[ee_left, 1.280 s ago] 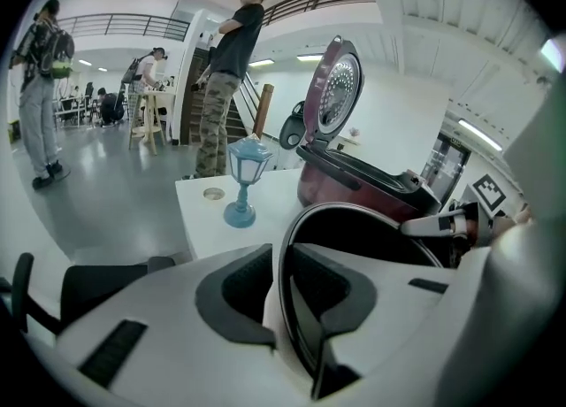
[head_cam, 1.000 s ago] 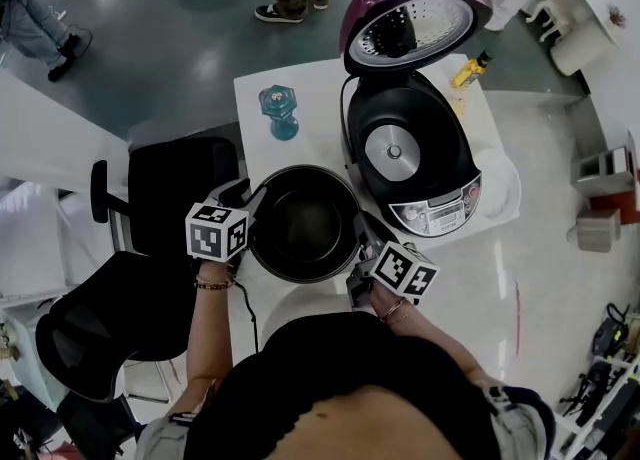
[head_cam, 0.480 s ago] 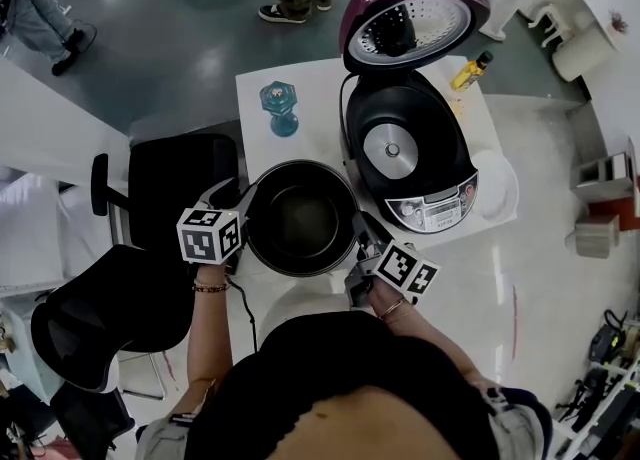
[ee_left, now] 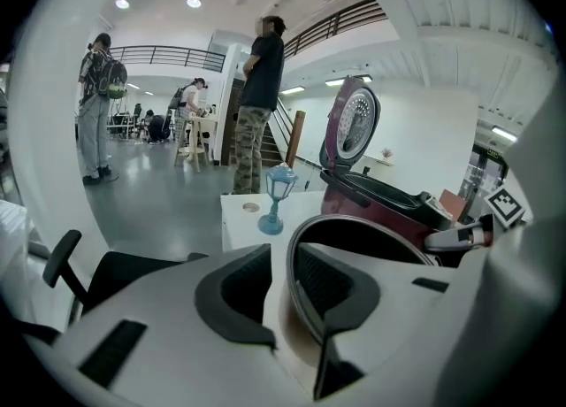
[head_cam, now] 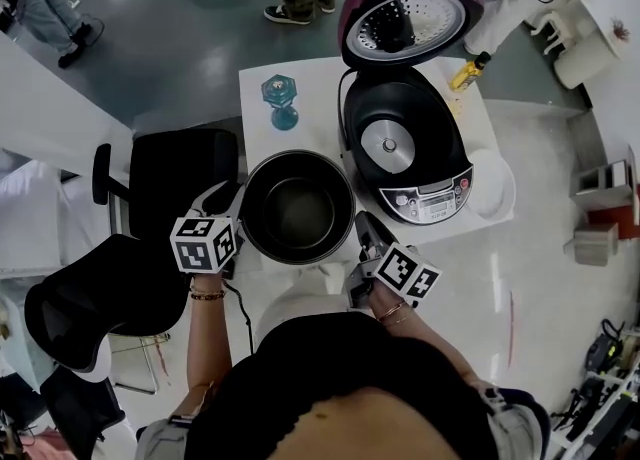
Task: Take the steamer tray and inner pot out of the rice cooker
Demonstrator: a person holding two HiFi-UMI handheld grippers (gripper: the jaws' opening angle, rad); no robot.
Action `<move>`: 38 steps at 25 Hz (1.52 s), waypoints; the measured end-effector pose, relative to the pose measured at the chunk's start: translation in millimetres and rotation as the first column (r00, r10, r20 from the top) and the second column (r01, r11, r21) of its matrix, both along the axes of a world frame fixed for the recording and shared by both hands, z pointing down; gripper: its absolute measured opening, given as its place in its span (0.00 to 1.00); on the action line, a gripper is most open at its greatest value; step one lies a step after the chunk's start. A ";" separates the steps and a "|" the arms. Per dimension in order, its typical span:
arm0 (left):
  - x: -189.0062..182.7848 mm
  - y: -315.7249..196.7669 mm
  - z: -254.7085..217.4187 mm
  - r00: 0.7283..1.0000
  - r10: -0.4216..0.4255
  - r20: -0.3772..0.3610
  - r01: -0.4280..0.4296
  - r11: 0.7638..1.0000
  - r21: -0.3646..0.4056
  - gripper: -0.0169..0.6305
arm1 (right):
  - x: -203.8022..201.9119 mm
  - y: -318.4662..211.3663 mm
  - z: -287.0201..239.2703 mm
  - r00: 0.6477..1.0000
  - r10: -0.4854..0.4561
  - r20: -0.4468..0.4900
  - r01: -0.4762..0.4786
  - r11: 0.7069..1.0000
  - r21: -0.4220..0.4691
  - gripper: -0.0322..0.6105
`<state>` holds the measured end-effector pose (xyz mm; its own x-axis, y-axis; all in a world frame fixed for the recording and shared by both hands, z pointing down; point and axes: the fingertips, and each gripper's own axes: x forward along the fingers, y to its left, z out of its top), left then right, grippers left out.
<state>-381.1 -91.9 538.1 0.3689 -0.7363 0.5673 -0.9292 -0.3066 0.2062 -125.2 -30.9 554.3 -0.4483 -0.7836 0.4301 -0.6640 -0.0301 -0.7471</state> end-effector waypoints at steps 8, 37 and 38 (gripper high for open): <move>15.2 37.3 -53.4 1.000 -0.022 -0.014 0.023 0.990 0.136 0.07 | -0.9 8.8 -58.6 0.994 -0.063 -0.083 0.079 0.975 0.206 0.09; 66.4 87.5 -161.6 0.923 -0.380 -0.060 0.361 0.802 0.476 0.03 | 67.0 -53.8 -185.6 0.826 -0.007 -0.564 0.404 0.704 0.584 0.06; 67.3 87.7 -160.7 0.922 -0.383 -0.057 0.362 0.803 0.473 0.03 | 68.4 -55.0 -185.5 0.826 -0.006 -0.563 0.403 0.705 0.583 0.06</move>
